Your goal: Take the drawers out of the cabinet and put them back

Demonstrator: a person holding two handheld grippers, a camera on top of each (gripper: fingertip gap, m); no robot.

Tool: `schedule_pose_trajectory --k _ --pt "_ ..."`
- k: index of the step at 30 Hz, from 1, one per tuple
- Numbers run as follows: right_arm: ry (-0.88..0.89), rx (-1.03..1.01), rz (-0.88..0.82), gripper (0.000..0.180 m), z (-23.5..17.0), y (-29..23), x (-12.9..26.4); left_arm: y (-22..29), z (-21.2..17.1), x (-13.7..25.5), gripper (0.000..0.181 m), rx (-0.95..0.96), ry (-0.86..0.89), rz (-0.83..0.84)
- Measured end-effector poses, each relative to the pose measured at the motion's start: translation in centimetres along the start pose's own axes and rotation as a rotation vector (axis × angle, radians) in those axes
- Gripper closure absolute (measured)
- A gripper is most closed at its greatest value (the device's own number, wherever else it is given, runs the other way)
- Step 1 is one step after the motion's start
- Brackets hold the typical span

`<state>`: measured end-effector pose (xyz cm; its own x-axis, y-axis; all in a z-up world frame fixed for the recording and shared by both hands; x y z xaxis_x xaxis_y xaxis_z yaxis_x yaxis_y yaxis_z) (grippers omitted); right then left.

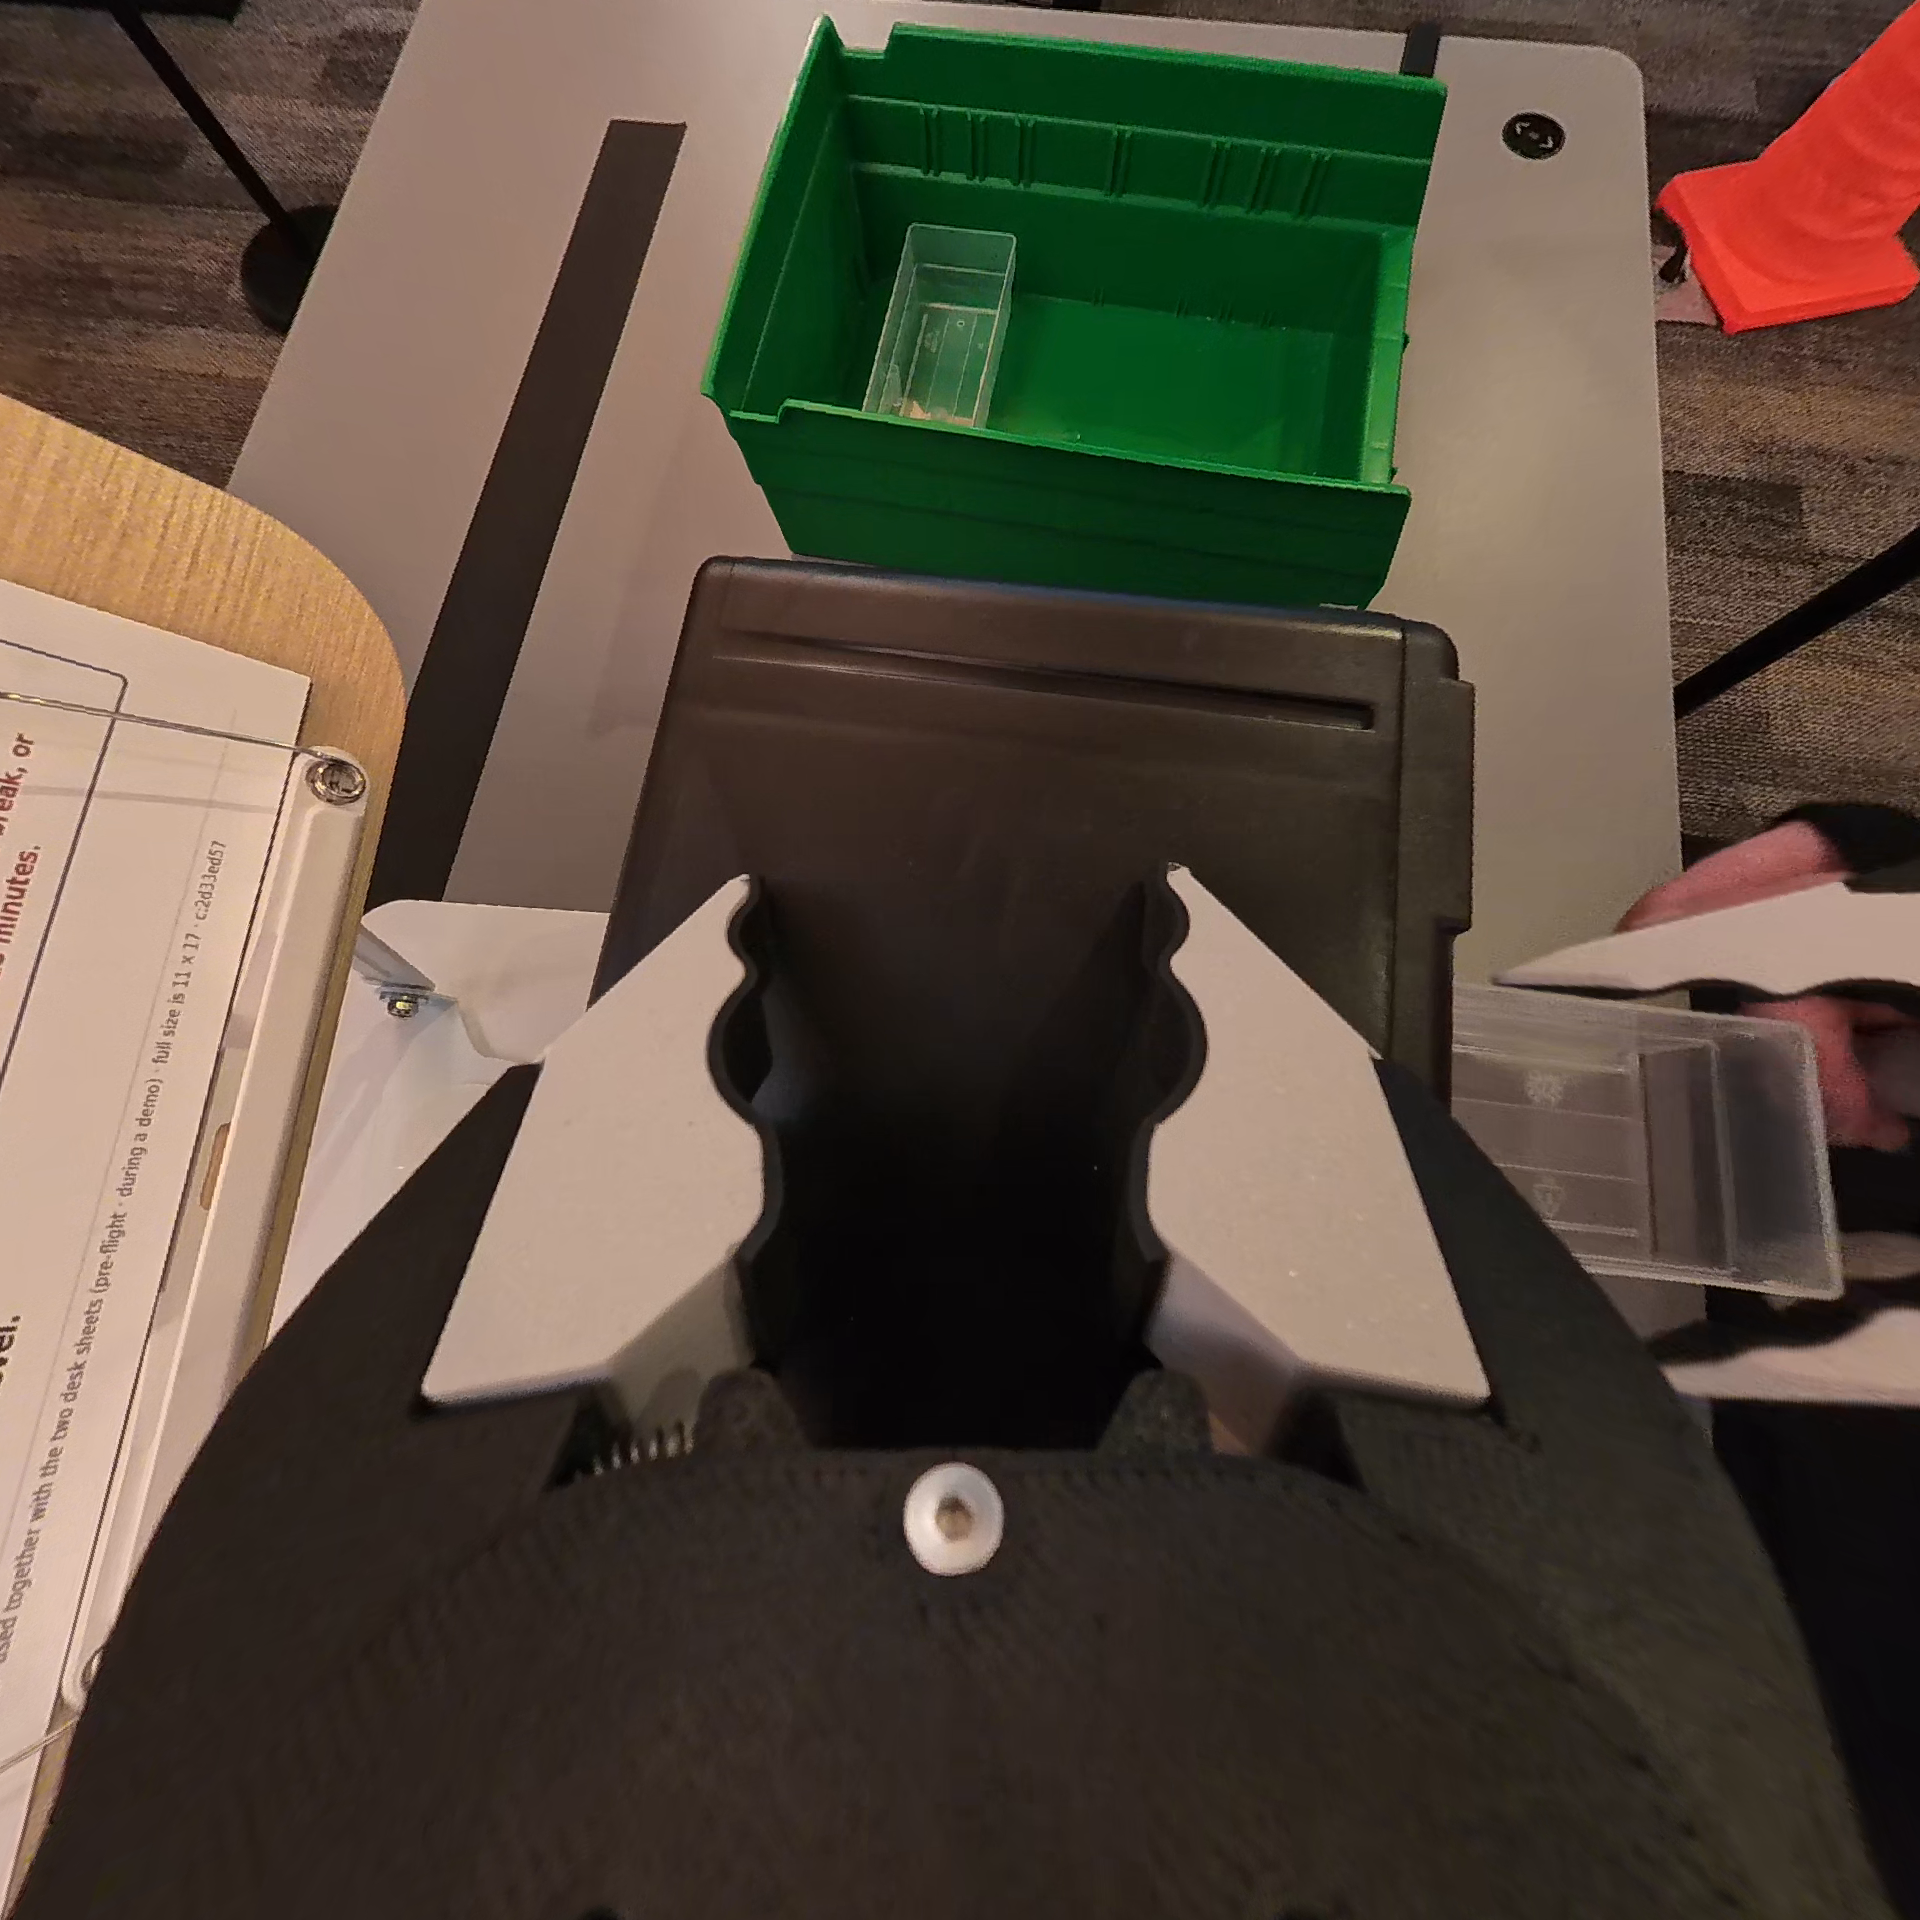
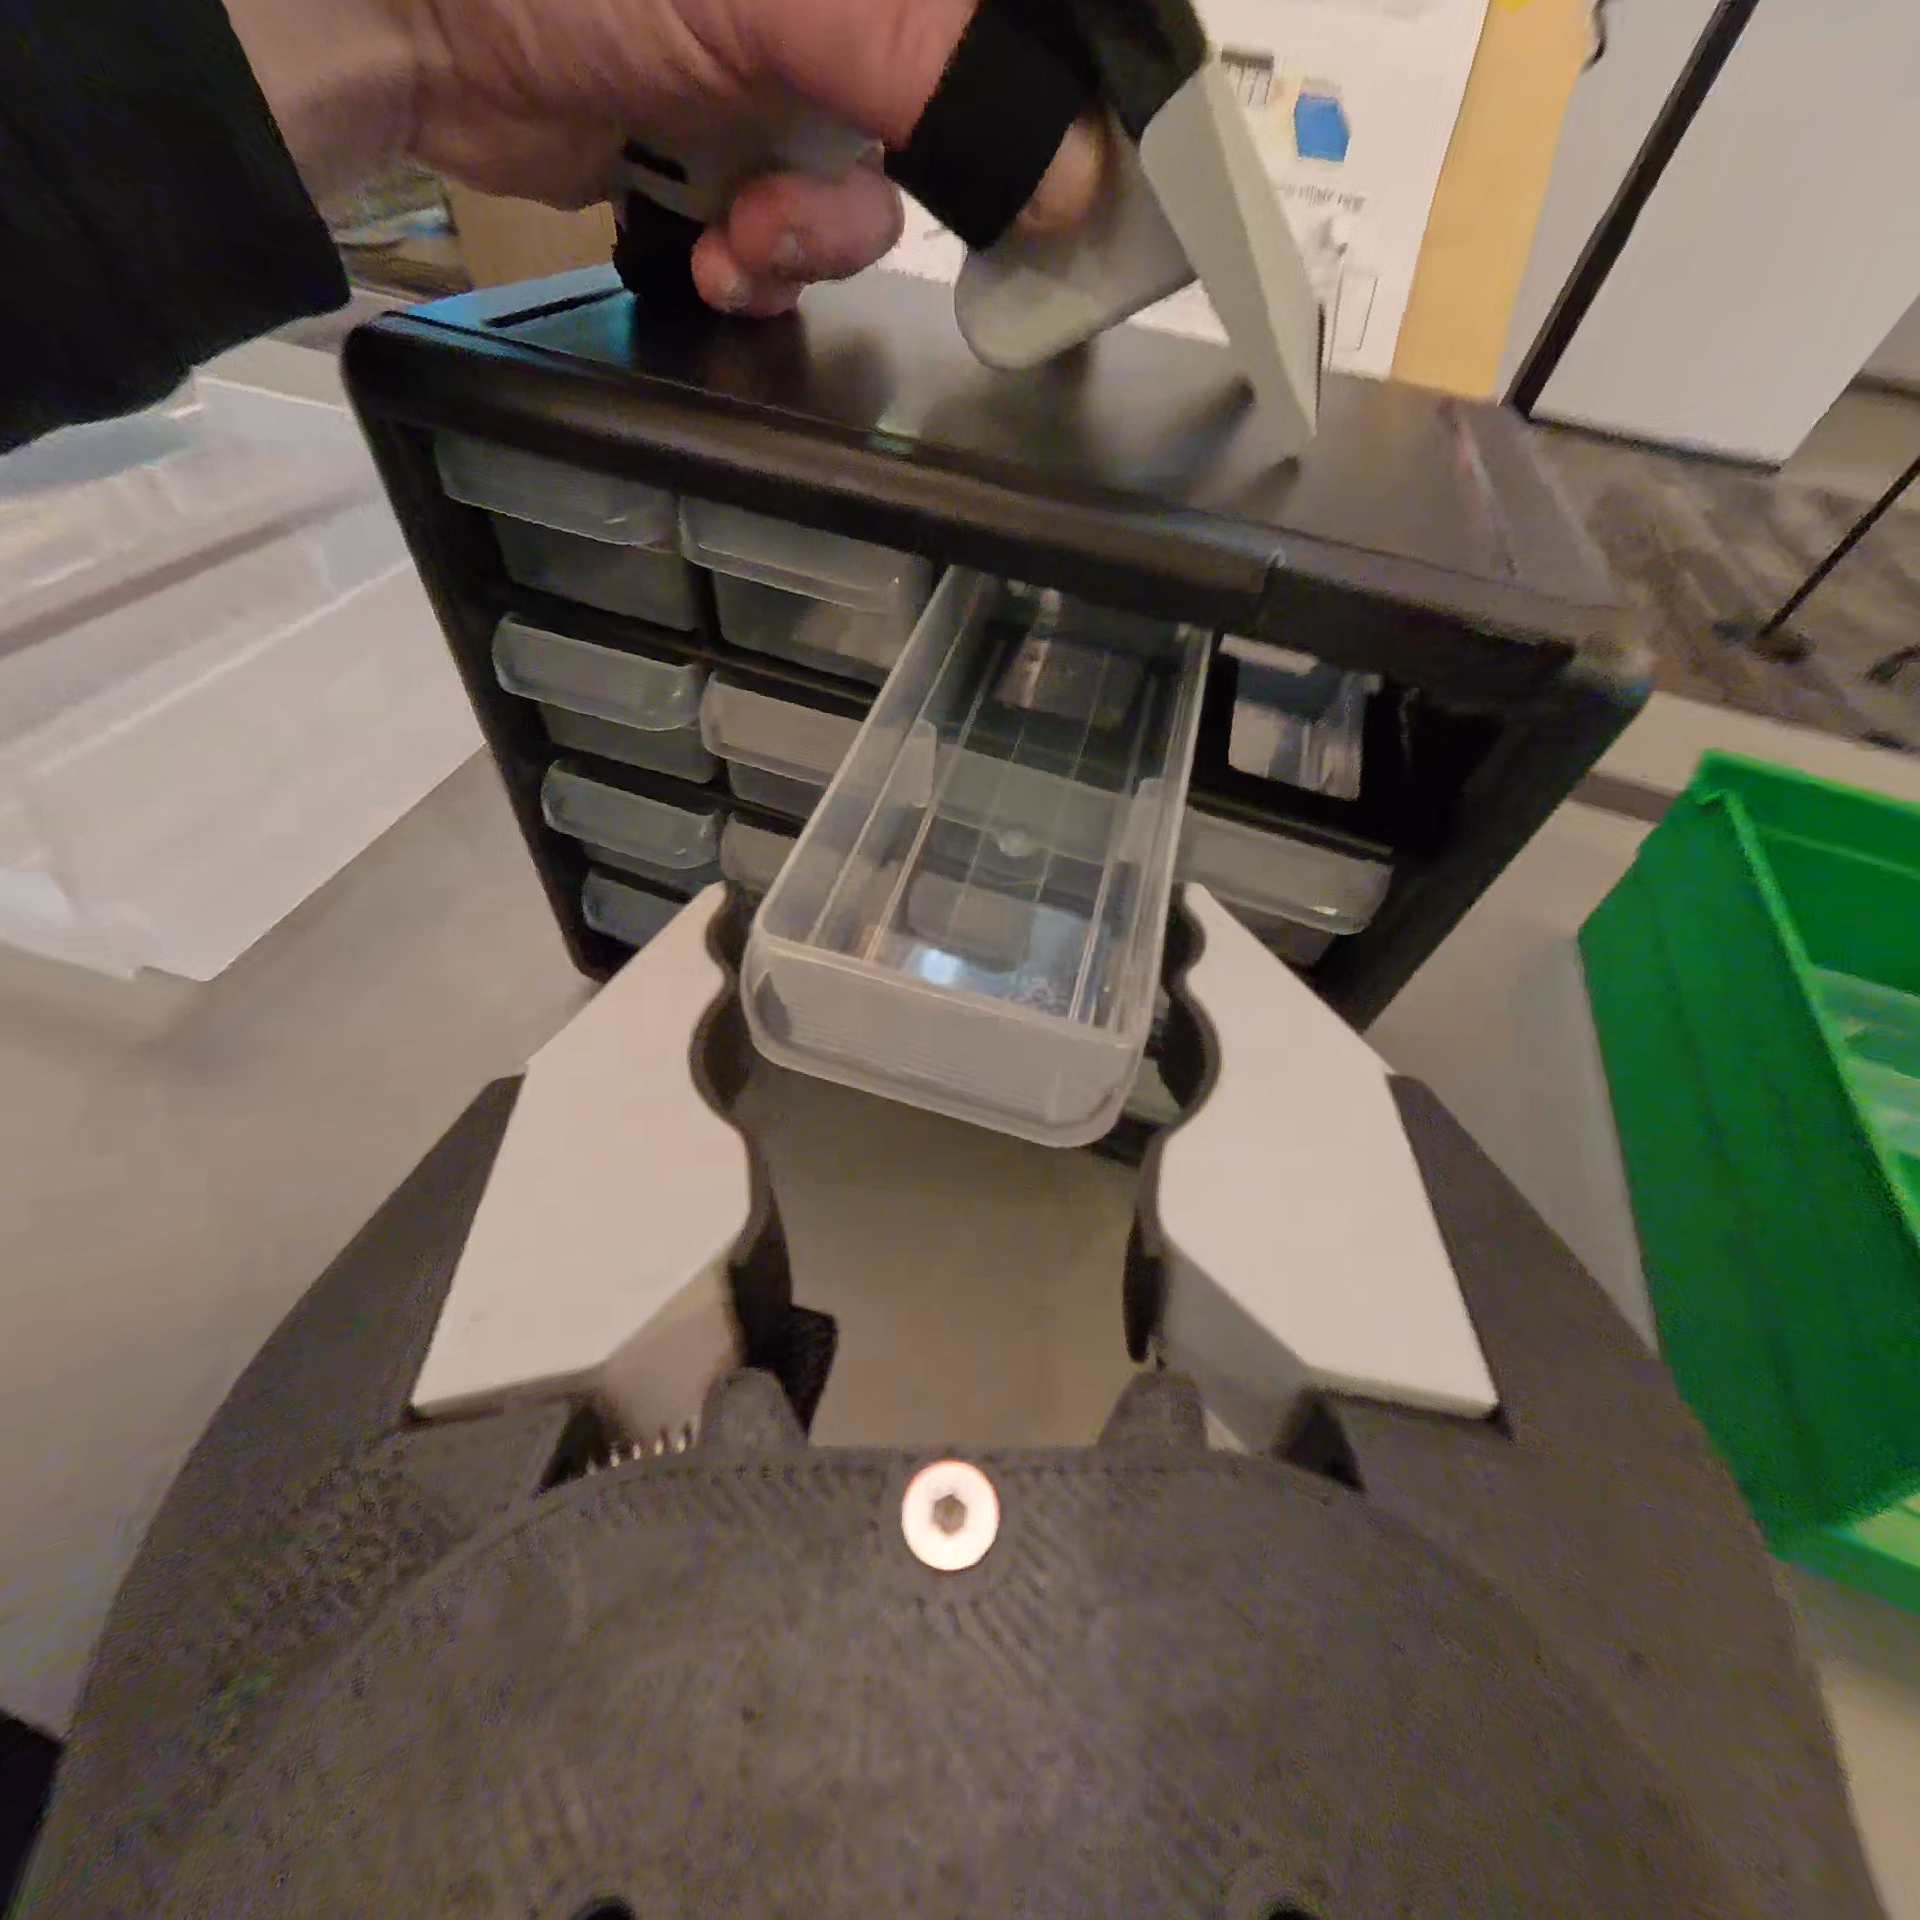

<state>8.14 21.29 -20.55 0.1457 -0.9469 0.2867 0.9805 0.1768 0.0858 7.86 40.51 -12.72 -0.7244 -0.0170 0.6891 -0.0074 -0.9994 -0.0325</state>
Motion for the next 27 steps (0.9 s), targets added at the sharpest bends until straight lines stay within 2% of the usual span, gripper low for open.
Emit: schedule_pose_trajectory --k 3,13,15,16,22,27 --pt "0.023 0.047 -0.014 0.105 0.3 -0.1 0.1 0.0 0.0 0.0 0.109 -0.003 0.001 -0.001" --pt "0.032 0.01 -0.057 0.11 0.1 -0.5 1.4 0.0 0.0 0.0 0.11 0.003 -0.001 -0.007" --pt "-0.039 0.029 -0.018 0.077 -0.1 -0.9 1.2 0.0 0.0 0.0 0.11 0.002 -0.001 -0.006" --pt "-0.074 0.027 0.004 0.075 -0.1 -0.9 1.1 0.0 0.0 0.0 0.11 0.0 0.0 -0.005" --pt "-0.177 -0.029 0.107 0.079 3.9 1.2 2.3 0.0 0.0 0.0 0.11 0.002 -0.001 -0.007" --pt "-0.374 0.0 0.172 0.082 5.0 2.2 -0.1 0.0 0.0 0.0 0.11 0.006 -0.002 -0.009"
Point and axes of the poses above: each gripper's, where its closed fingertips meet, x back along the fingers, z out of its top, y = z × x across the jaws, the point moved 7 cm from there along x, back along the fingers, and after that the axes turned 1 degree about -x, right-handed, at the moved point
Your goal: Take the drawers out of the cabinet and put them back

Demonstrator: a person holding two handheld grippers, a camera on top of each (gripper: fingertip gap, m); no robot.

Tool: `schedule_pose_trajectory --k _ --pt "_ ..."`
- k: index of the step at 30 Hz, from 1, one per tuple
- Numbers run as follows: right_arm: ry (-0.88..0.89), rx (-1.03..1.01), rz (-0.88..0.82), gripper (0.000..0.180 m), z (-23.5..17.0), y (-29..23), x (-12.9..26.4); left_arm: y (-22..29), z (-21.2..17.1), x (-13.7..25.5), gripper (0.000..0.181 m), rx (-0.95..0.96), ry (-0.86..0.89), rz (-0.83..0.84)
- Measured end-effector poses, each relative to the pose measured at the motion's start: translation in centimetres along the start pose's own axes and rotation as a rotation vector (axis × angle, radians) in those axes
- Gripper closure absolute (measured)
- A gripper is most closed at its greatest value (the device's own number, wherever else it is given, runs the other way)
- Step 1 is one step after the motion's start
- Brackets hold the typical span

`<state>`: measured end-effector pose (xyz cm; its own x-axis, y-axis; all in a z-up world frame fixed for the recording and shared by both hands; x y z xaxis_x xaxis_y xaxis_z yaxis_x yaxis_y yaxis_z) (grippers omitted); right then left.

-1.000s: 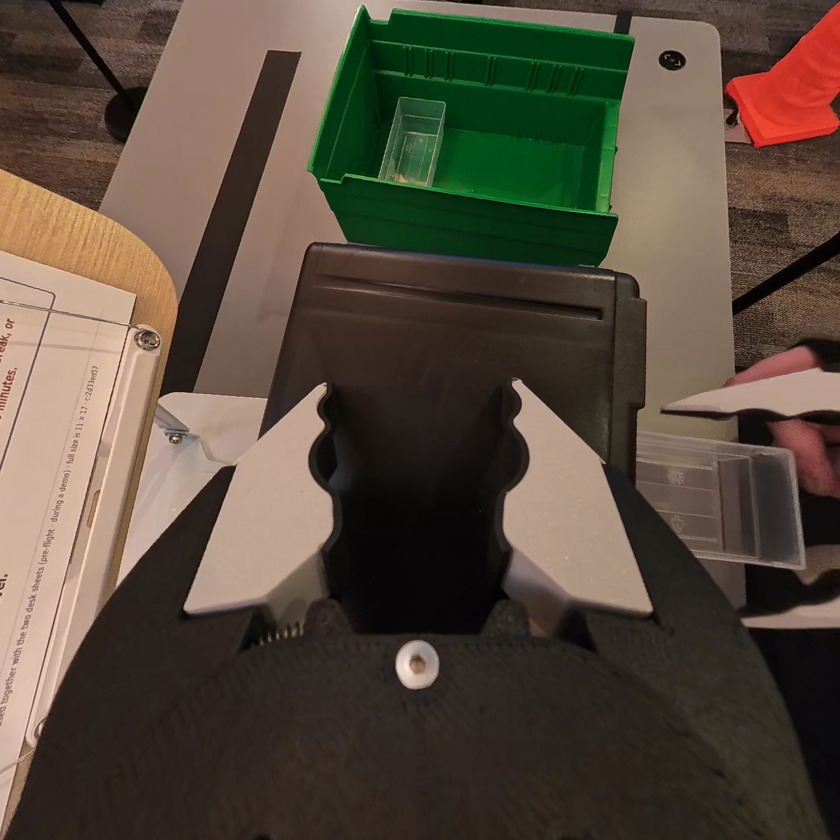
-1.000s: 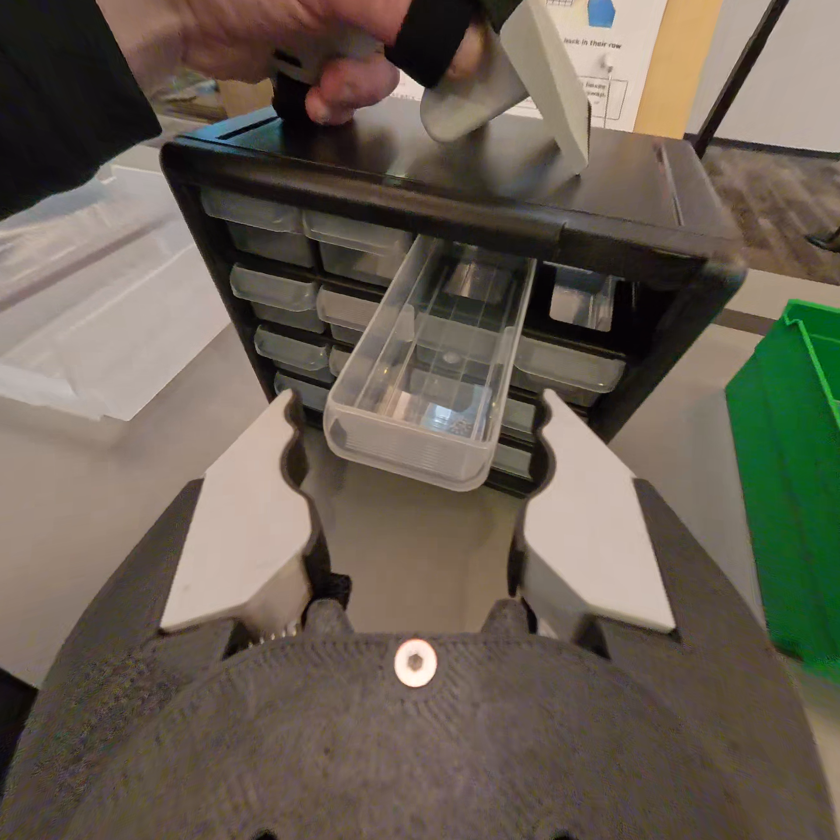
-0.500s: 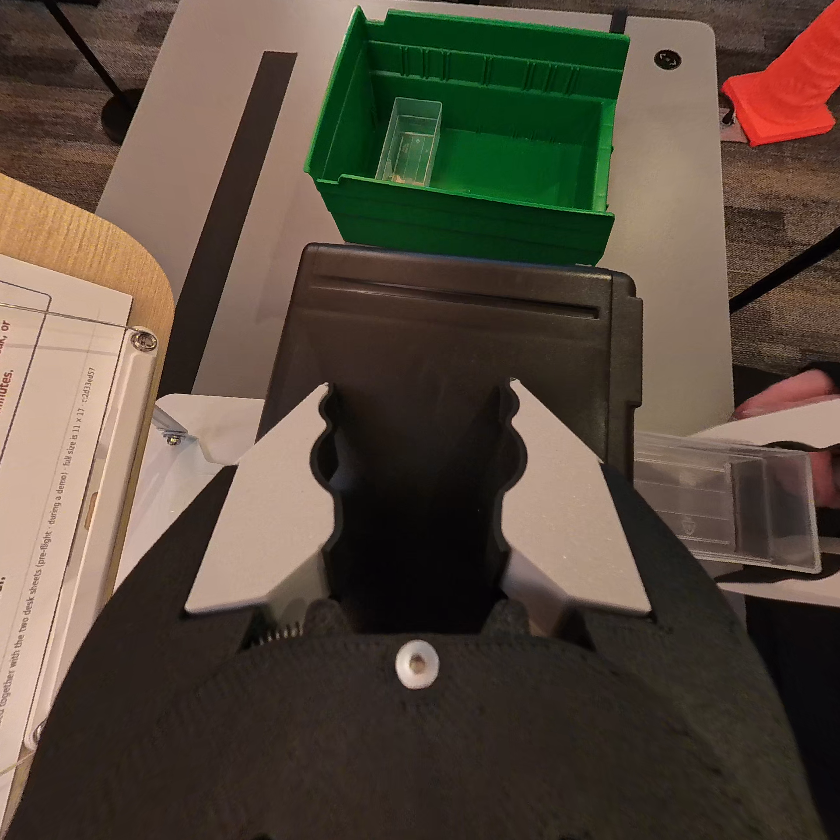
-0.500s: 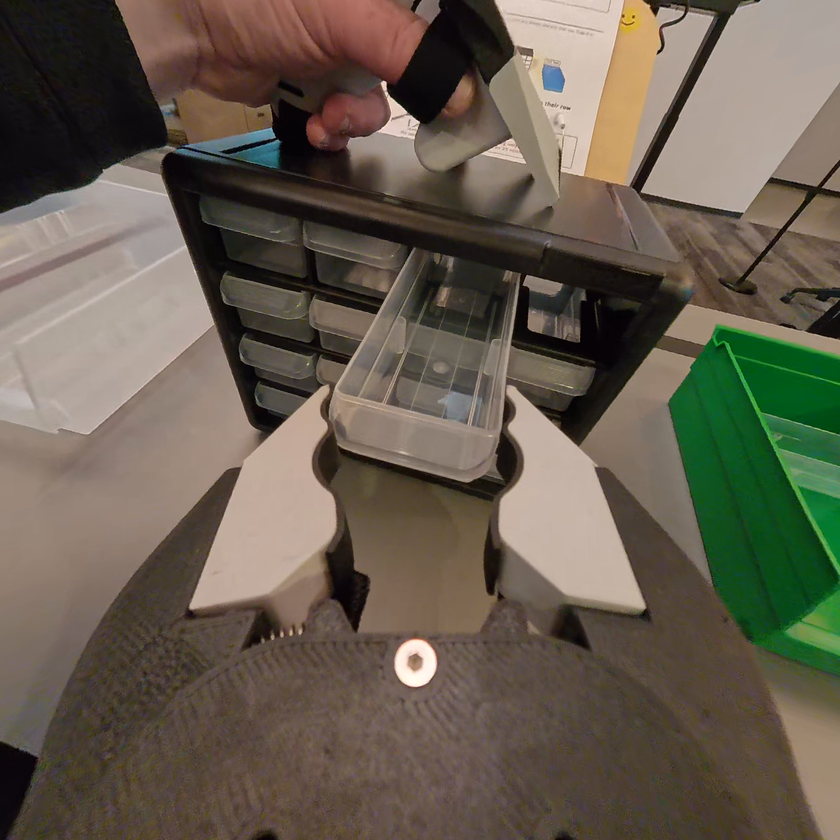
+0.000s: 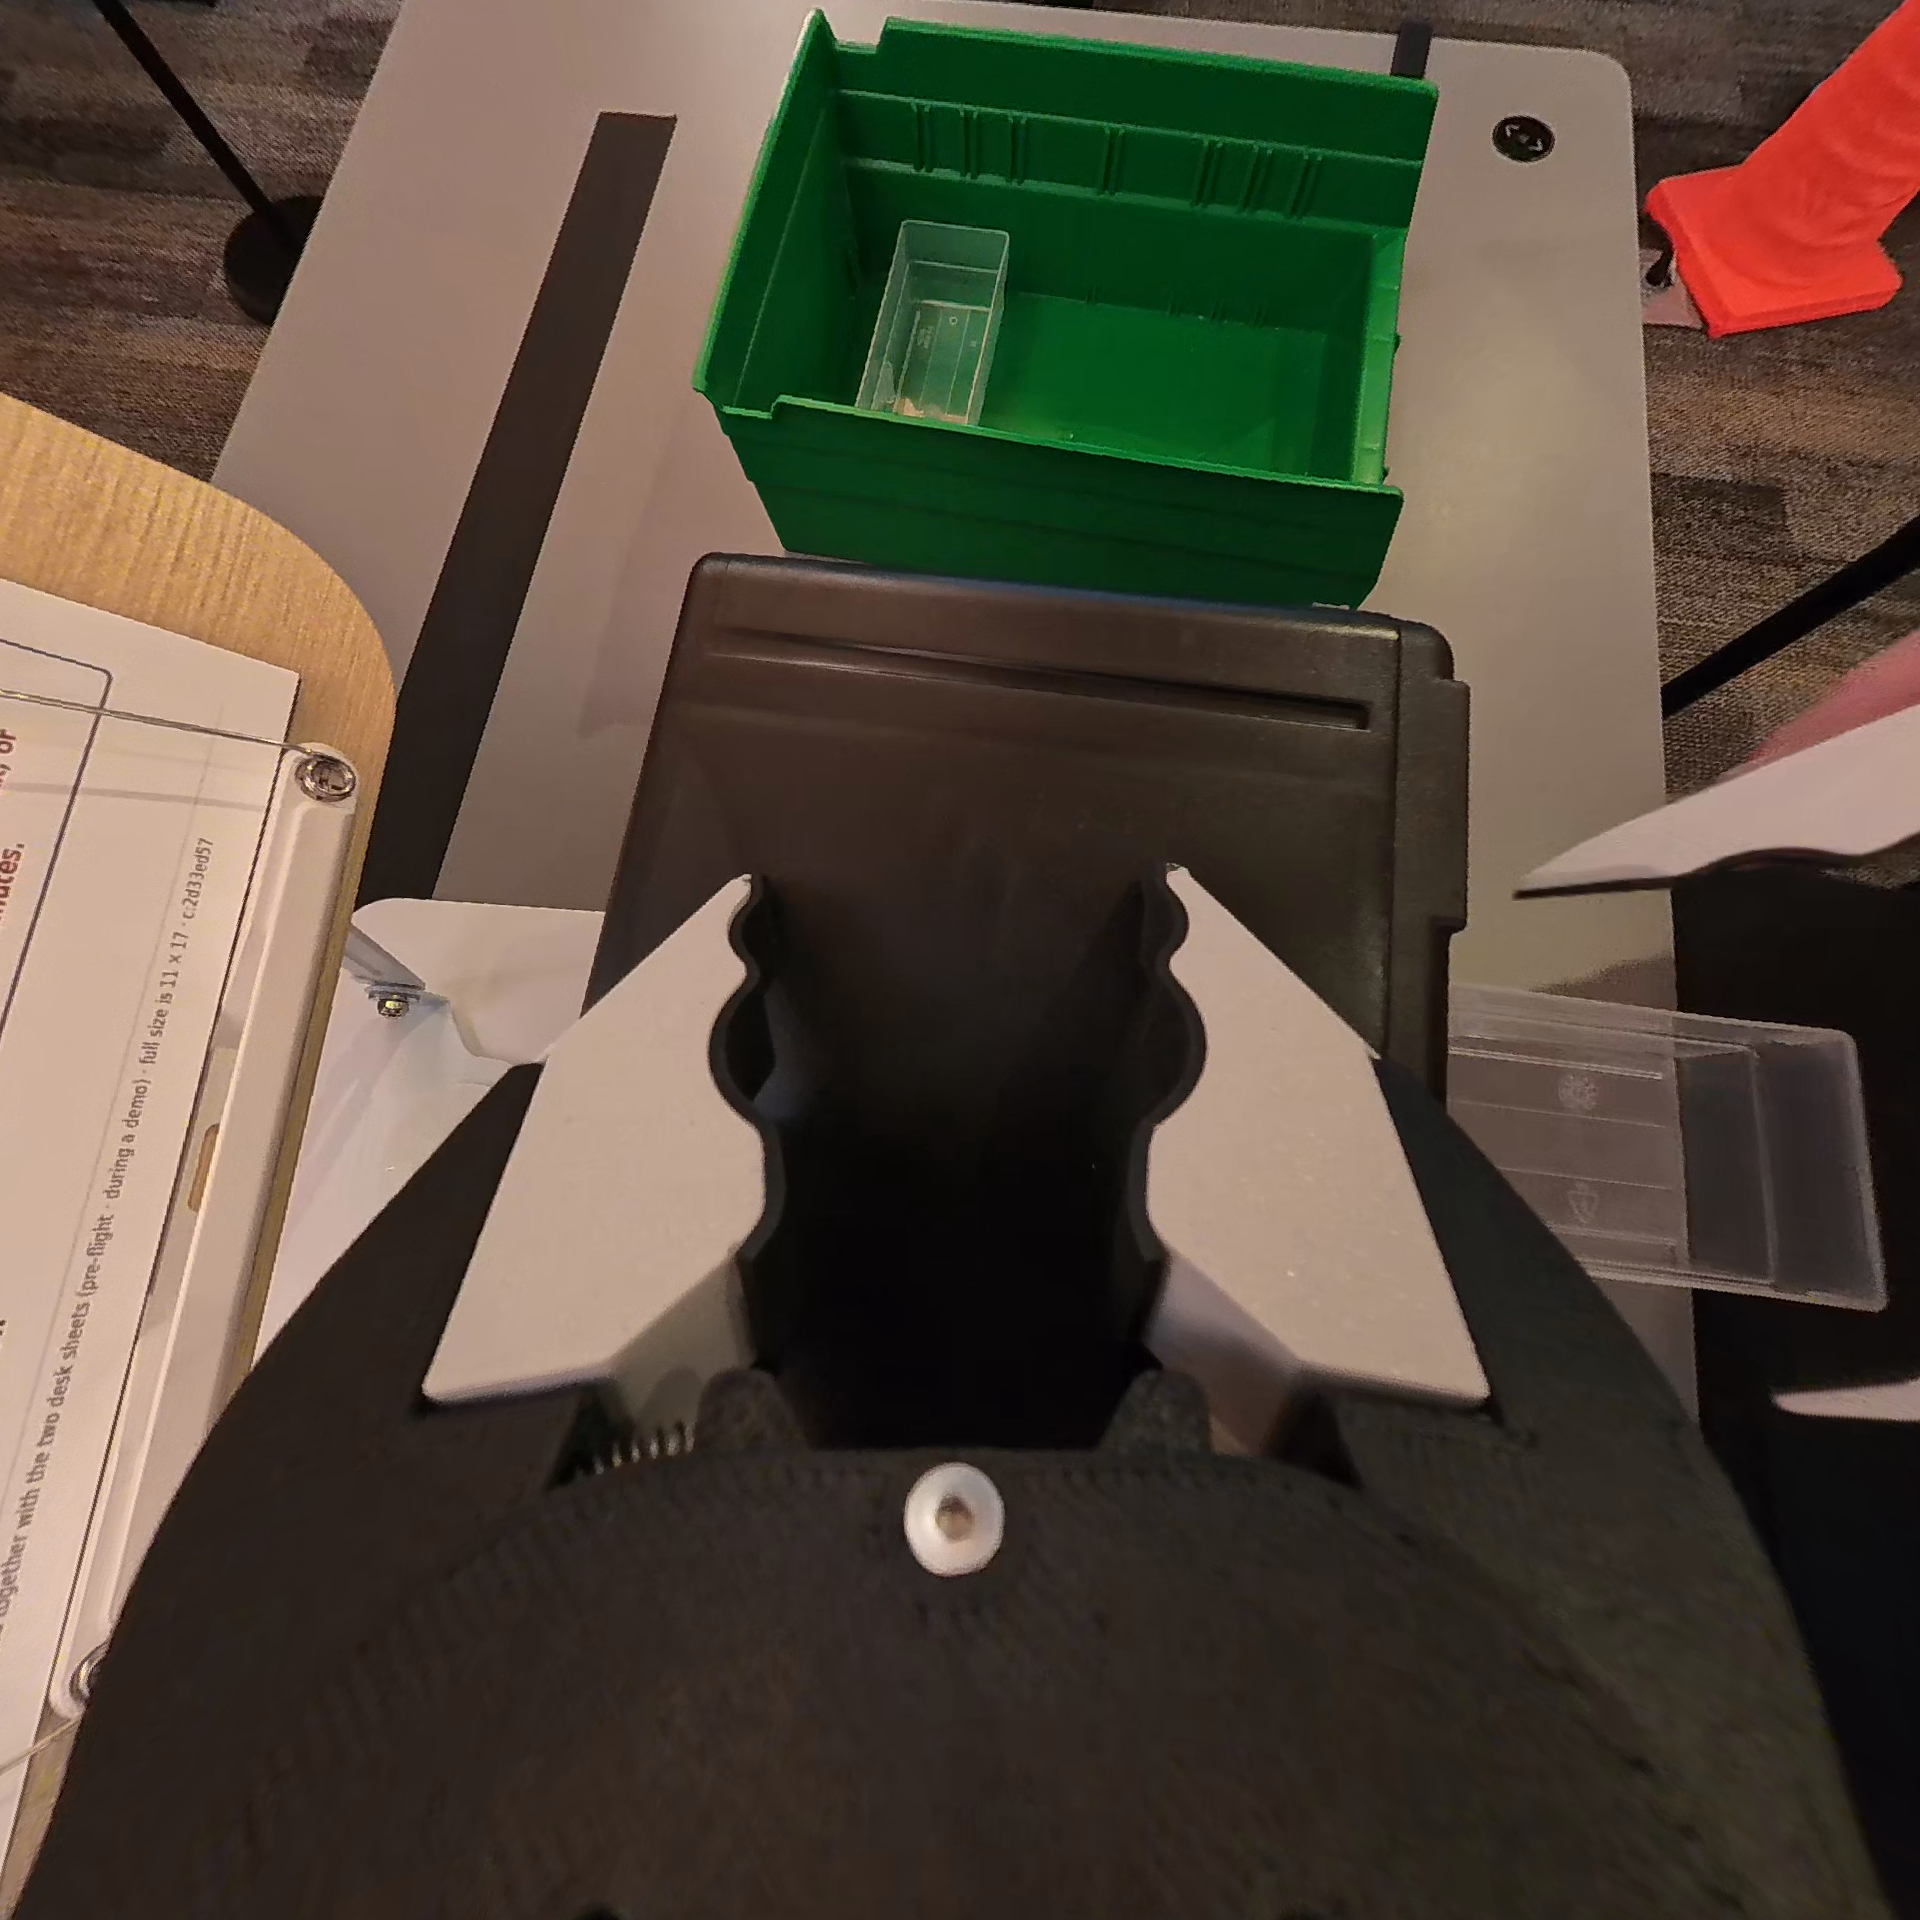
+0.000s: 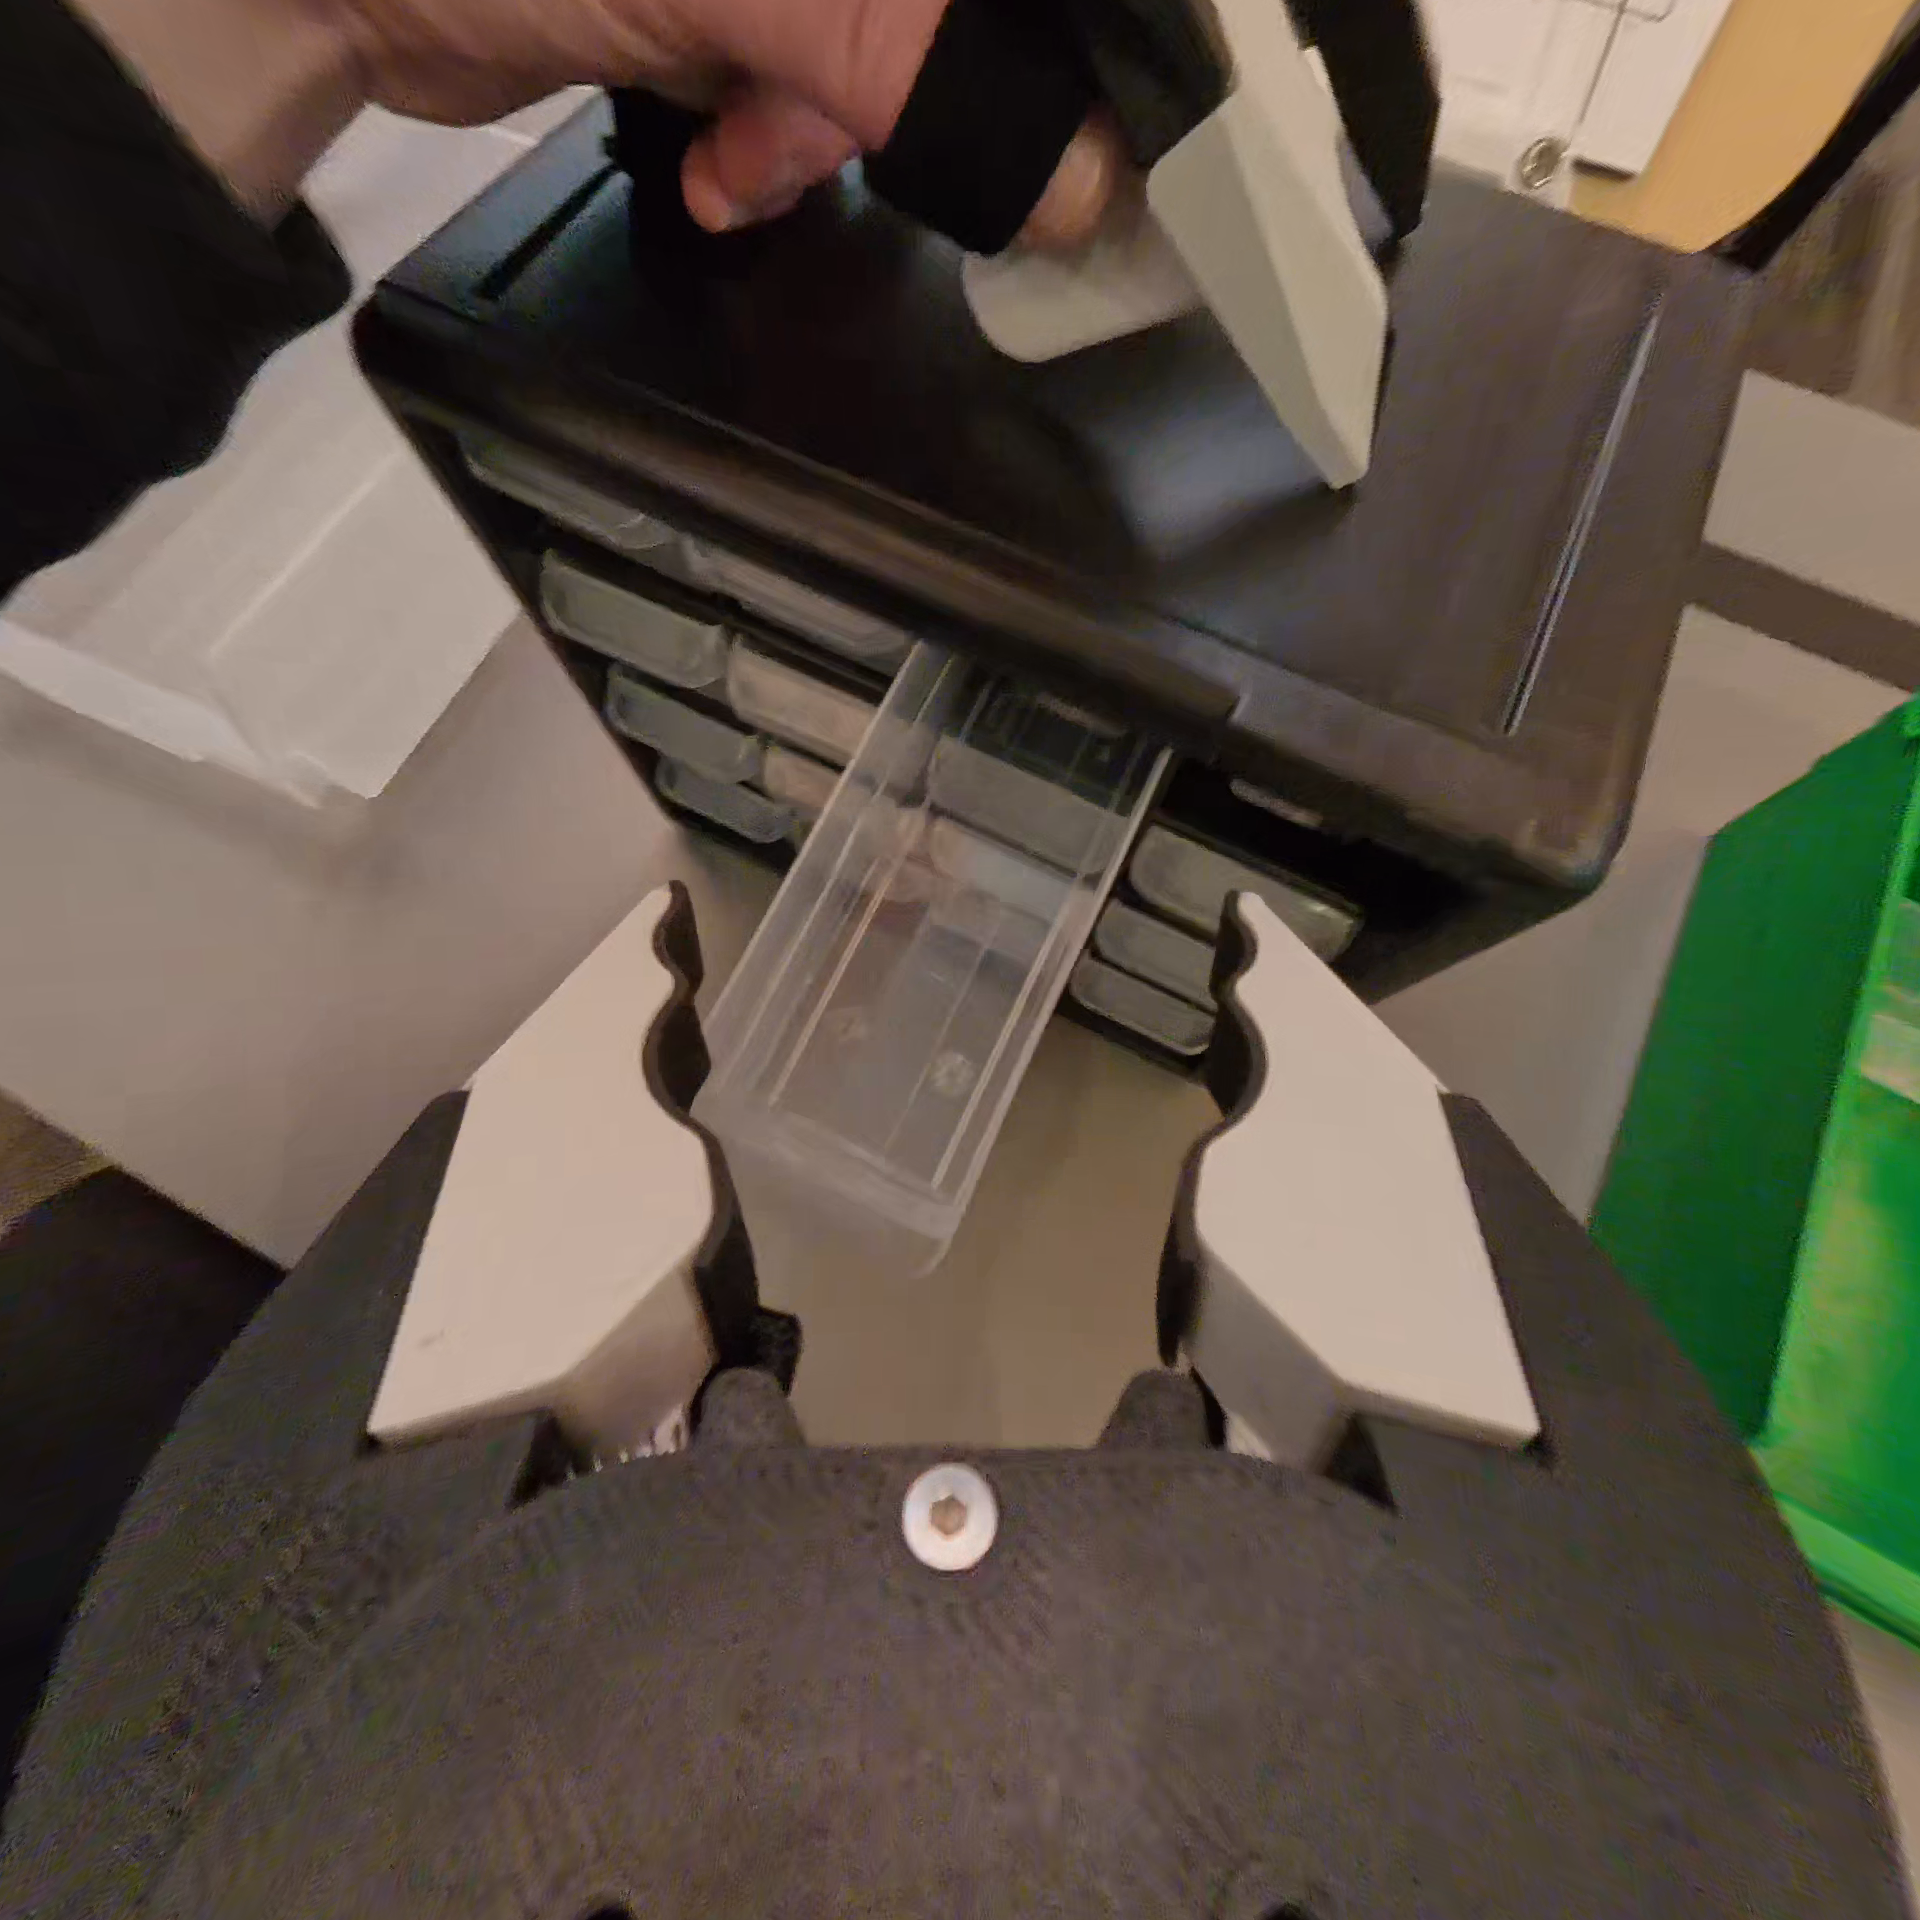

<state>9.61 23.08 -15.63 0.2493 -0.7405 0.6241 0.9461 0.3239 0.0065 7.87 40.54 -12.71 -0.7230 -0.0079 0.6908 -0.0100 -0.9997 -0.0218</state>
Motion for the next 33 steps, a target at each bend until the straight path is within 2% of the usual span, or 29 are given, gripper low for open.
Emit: schedule_pose_trajectory --k 5,8,14,17,22,33 --pt "-0.147 0.015 0.048 0.079 0.4 -0.7 -2.7 0.0 0.0 0.0 0.109 -0.002 0.001 0.009" --pt "-0.212 0.064 0.003 0.079 0.2 -1.0 -3.2 0.0 0.0 0.0 0.108 -0.002 0.001 0.01" --pt "-0.273 0.063 0.021 0.093 0.2 0.0 -2.3 -0.1 0.0 0.0 0.109 0.037 -0.002 0.022" --pt "-0.291 0.06 0.015 0.106 0.3 1.5 -1.3 0.1 0.1 -0.2 0.109 0.085 -0.004 0.073" --pt "-0.332 0.084 0.011 0.111 -0.3 1.6 -1.0 -0.1 0.2 -0.2 0.111 0.131 -0.005 0.126" --pt "-0.312 0.061 -0.023 0.124 -1.8 1.4 0.0 -0.1 0.2 -0.3 0.111 0.13 -0.005 0.125"
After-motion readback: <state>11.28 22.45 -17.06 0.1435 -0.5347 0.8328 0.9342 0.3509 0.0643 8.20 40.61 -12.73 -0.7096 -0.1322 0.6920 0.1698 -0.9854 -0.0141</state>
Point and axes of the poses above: each gripper's, where its closed fingertips meet, x back along the fingers, z out of its top, y = z × x across the jaws, the point moved 7 cm from there along x, back along the fingers, and after that the axes turned 1 degree about -x, right-handed, at the moved point
